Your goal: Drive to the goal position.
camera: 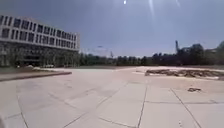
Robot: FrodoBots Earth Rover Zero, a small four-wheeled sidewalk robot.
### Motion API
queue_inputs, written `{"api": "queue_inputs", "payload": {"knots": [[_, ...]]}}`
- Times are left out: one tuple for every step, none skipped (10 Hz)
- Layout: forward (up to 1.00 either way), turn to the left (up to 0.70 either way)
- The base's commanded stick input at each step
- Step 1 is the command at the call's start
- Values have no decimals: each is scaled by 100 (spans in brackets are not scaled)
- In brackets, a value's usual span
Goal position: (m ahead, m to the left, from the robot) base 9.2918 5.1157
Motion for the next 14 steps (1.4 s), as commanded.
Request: {"api": "queue_inputs", "payload": {"knots": [[85,0],[85,0],[85,0],[85,0],[85,0],[85,0],[85,0],[85,0],[85,0],[85,0],[85,0],[85,0],[85,0],[85,0]]}}
